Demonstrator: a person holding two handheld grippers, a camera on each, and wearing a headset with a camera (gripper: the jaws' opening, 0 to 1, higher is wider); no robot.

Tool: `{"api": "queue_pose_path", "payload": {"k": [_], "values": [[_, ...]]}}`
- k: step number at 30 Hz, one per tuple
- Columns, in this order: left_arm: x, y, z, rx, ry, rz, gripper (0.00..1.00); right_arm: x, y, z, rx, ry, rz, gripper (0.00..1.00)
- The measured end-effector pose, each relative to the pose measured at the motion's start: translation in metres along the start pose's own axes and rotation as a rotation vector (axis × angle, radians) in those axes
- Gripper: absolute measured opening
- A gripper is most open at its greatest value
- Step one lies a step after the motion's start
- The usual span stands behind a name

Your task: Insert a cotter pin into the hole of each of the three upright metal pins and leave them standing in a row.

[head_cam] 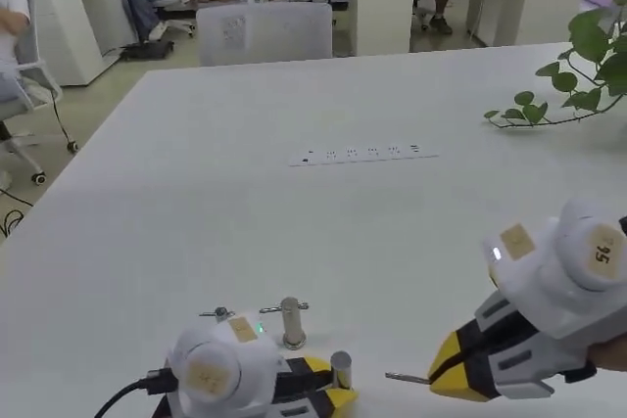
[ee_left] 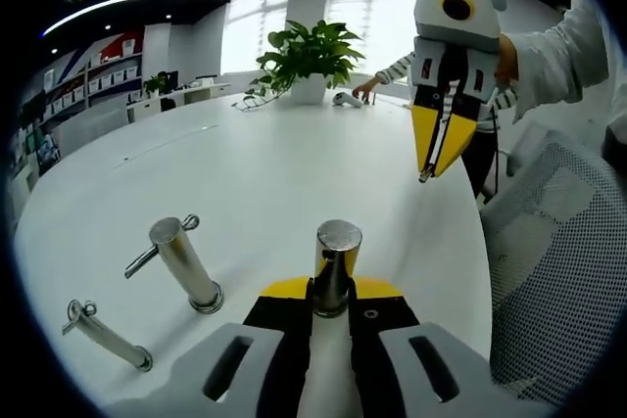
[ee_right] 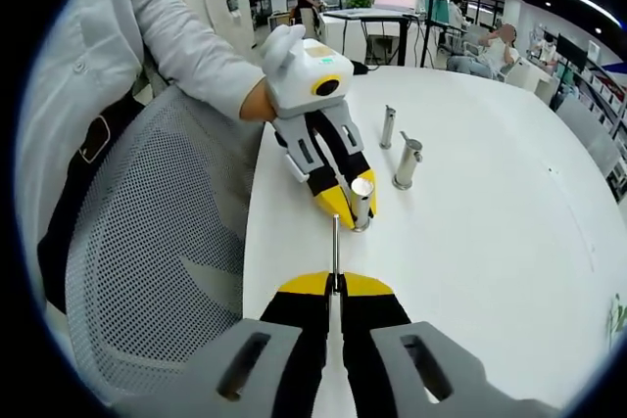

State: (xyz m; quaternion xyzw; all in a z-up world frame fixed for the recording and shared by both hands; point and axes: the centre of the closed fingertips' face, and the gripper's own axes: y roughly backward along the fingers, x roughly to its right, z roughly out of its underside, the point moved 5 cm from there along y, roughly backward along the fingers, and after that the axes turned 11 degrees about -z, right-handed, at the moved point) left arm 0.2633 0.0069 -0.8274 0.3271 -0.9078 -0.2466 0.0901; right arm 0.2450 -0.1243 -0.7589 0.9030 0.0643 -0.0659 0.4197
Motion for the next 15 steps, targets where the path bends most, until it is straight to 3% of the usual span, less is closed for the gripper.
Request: {"api": "queue_pose_path", "payload": {"k": [15], "values": [[-0.001,0.0,0.001,0.011,-0.034,0.077,0.11,0.014,-0.01,-0.006,-0.071,0.025,0.042,0.04]]}}
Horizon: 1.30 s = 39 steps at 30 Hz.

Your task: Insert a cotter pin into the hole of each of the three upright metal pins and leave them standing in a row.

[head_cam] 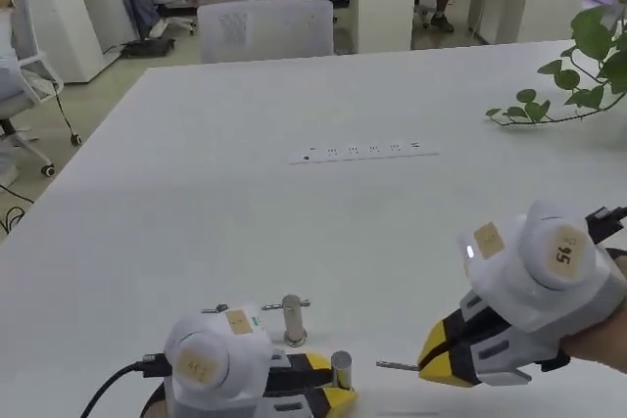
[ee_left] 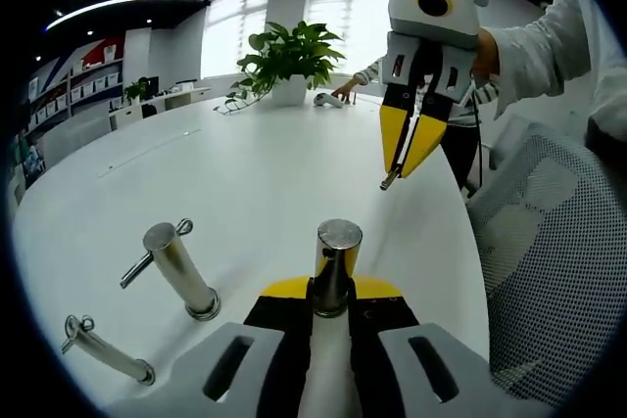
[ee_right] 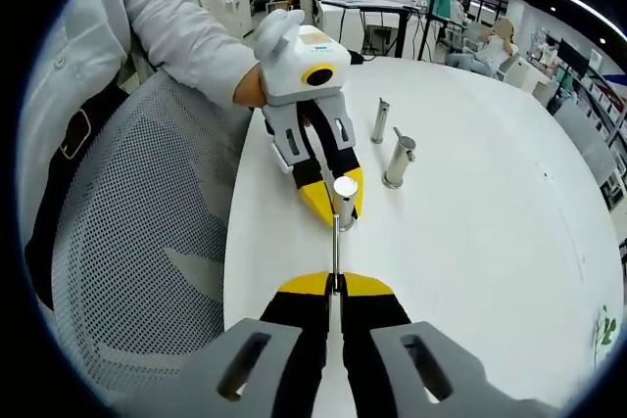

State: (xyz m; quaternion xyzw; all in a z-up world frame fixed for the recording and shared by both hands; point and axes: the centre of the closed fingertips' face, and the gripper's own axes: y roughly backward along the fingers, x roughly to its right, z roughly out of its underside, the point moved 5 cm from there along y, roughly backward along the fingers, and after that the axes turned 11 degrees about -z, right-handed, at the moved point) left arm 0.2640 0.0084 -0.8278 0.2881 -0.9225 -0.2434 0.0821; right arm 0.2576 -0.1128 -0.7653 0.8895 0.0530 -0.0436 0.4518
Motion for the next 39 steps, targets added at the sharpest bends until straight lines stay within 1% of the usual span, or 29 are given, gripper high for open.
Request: {"api": "queue_pose_path", "payload": {"k": [5,13,27,30,39], "values": [[0.0,0.0,0.001,0.011,0.005,0.001,0.11,0.006,-0.004,-0.003,-0.027,-0.002,0.009,0.04],[0.001,0.001,0.0,0.023,0.007,-0.003,0.11,0.008,-0.011,-0.007,-0.058,0.006,0.003,0.04],[0.001,0.0,0.001,0.029,0.006,-0.009,0.11,0.011,-0.016,-0.012,-0.078,0.003,-0.012,0.04],[0.001,0.0,0.001,0.029,0.006,-0.009,0.11,0.011,-0.018,-0.012,-0.089,0.008,-0.016,0.04],[0.001,0.0,0.001,0.028,0.007,-0.013,0.11,0.012,-0.019,-0.014,-0.102,0.013,-0.023,0.04]]}}
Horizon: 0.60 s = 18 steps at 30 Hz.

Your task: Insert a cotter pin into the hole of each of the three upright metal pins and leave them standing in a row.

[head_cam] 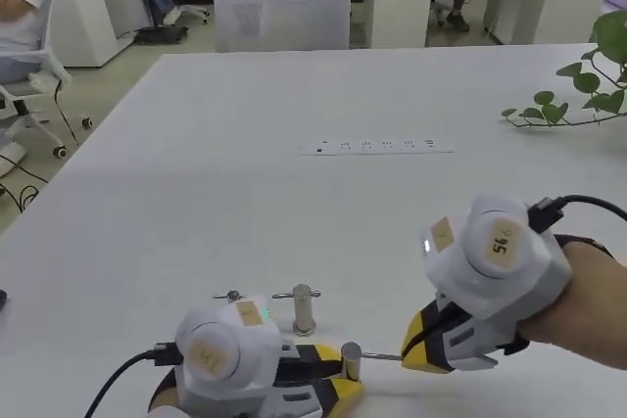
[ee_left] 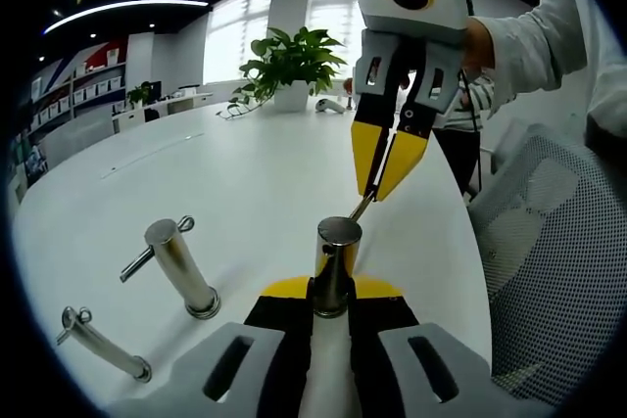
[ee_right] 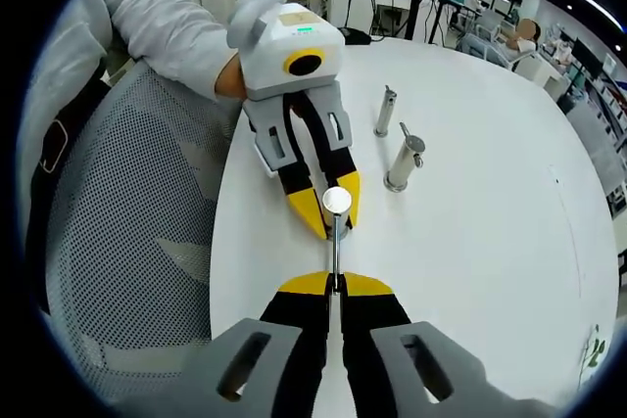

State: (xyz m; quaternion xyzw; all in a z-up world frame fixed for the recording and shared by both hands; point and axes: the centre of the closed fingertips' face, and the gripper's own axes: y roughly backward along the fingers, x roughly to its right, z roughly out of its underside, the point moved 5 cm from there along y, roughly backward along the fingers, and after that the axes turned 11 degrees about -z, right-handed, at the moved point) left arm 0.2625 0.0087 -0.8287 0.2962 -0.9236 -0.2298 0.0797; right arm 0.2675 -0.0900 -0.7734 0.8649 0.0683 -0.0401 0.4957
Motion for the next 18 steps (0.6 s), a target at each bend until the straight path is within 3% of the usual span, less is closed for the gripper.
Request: {"api": "queue_pose_path", "payload": {"k": [18], "values": [[-0.0006,-0.0009,0.0004,0.002,0.003,-0.001,0.11,0.0021,-0.0008,-0.0055,-0.061,0.004,-0.007,0.04]]}}
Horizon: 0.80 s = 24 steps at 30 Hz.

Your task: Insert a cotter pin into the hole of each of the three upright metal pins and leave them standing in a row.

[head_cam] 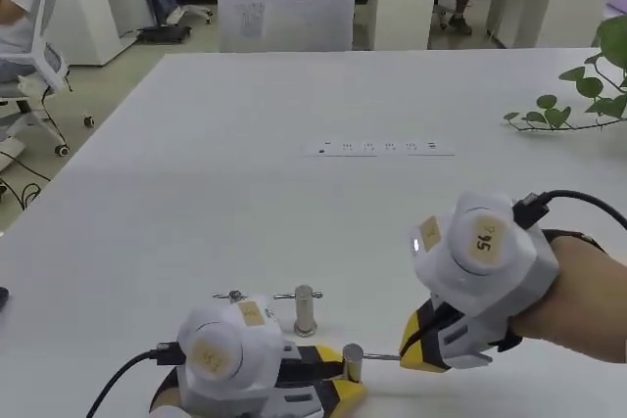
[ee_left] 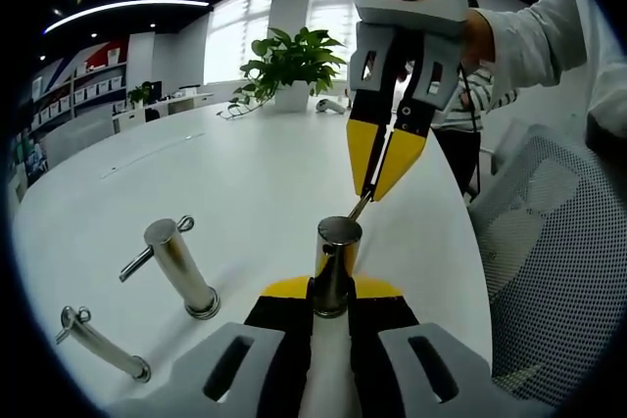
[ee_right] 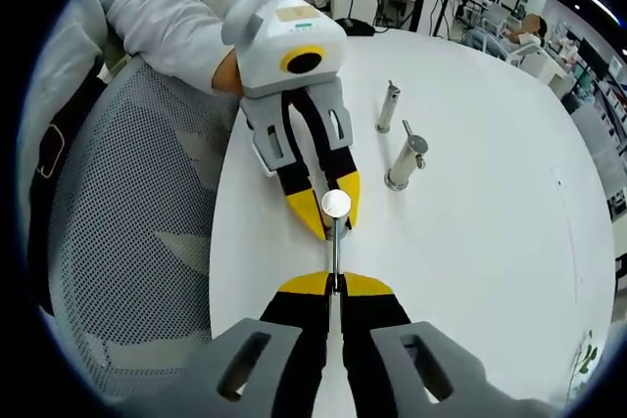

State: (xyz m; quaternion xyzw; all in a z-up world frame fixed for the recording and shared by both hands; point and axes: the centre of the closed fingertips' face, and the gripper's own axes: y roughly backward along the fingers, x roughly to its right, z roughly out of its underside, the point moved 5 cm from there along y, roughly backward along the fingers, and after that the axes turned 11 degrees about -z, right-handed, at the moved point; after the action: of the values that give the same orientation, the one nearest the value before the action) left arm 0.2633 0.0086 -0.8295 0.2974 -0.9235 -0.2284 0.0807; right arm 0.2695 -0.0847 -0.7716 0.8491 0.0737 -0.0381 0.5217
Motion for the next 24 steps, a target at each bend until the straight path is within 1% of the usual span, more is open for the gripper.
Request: {"api": "queue_pose_path", "payload": {"k": [10,24], "values": [[0.0003,-0.0003,-0.0002,0.0,0.001,-0.001,0.11,0.0,-0.0007,-0.0025,-0.018,-0.014,-0.006,0.04],[0.0006,-0.0001,-0.0003,0.001,0.005,-0.002,0.11,0.0007,-0.0048,-0.0097,-0.02,-0.008,-0.011,0.04]]}}
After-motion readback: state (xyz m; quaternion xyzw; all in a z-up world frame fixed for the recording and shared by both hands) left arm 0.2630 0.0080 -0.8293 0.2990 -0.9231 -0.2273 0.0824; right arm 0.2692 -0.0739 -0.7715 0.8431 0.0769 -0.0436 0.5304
